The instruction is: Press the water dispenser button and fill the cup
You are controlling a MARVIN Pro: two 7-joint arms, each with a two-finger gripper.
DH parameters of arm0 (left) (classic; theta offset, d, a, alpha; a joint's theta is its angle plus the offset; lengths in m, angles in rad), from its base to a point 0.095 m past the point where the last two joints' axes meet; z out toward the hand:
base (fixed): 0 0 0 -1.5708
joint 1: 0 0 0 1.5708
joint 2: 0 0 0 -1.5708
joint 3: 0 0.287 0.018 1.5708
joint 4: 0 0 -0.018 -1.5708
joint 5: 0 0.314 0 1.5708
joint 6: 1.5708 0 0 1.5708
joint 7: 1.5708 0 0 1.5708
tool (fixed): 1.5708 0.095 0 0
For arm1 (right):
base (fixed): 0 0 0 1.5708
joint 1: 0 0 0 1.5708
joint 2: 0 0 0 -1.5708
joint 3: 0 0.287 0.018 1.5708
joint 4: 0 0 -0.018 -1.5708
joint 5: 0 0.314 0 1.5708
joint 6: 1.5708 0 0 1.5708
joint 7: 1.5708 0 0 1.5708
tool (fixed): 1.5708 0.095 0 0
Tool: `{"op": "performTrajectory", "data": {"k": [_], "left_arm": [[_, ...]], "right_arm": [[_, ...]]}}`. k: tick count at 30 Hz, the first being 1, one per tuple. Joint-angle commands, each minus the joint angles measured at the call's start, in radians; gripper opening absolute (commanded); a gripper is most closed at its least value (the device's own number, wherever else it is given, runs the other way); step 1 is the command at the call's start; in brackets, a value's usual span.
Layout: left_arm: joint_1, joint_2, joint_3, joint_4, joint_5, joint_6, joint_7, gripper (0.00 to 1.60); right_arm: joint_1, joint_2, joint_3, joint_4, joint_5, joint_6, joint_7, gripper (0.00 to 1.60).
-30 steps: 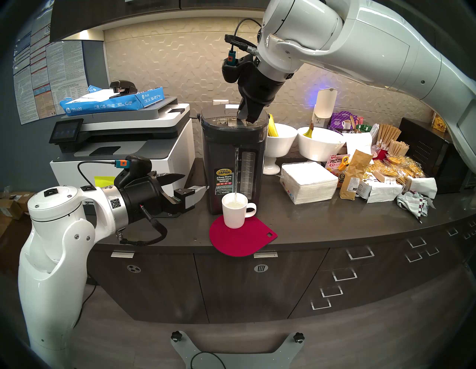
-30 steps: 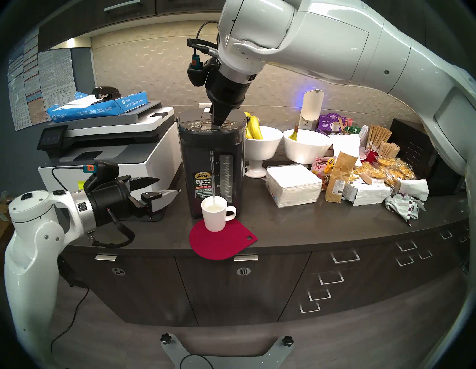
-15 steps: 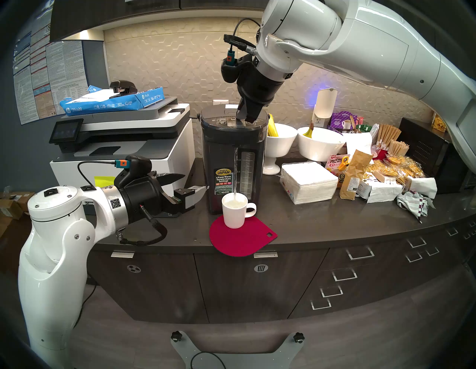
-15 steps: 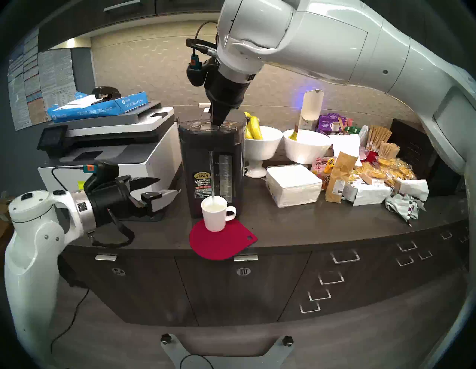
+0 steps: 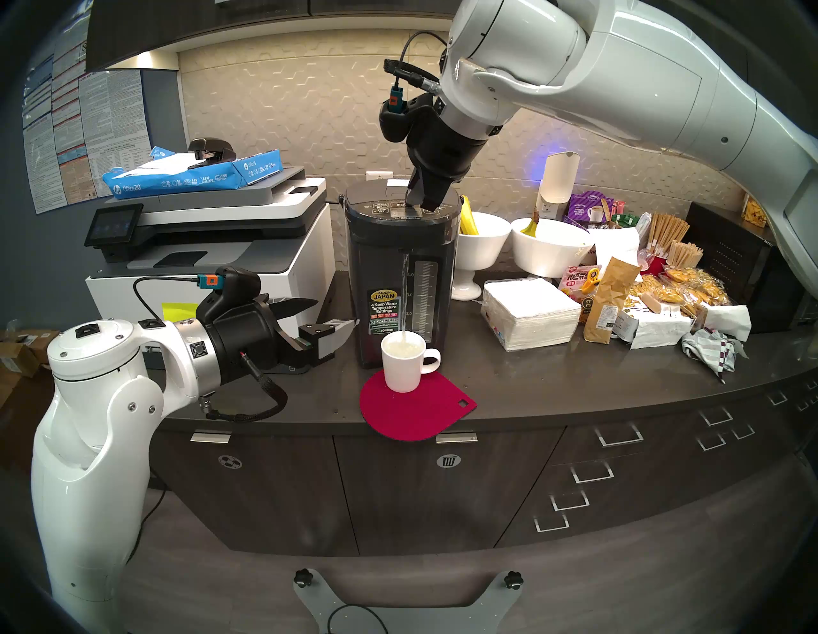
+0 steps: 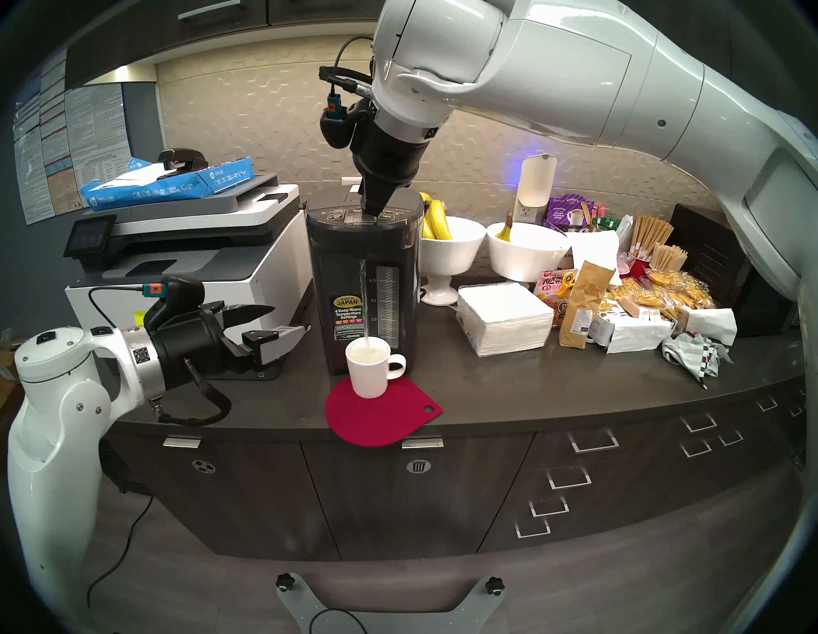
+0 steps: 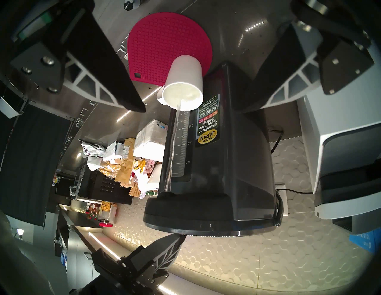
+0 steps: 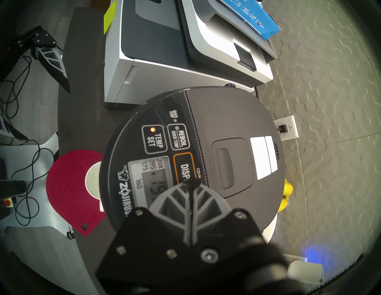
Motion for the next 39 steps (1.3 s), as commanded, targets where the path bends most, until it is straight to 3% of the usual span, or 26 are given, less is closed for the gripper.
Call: {"op": "performTrajectory", "data": {"k": [1, 21, 33, 39], "left_arm": [[-0.001, 0.0, 0.0, -0.012, 0.0, -0.001, 0.0, 1.6], [0.0, 0.0, -0.001, -0.013, 0.0, 0.0, 0.0, 1.6], [-0.001, 0.0, 0.0, -0.011, 0.0, -0.001, -0.001, 1.6], [-0.001, 0.0, 0.0, -0.011, 0.0, -0.001, -0.001, 1.6]], "right_arm": [[-0.047, -0.01, -0.019, -0.014, 0.011, -0.001, -0.007, 0.0], [-0.028, 0.021, 0.015, -0.03, 0.01, -0.001, -0.094, 0.0], [0.044, 0.068, 0.011, 0.046, -0.011, -0.017, -0.073, 0.0], [0.069, 0.085, 0.048, 0.063, -0.009, -0.028, -0.072, 0.0]]}}
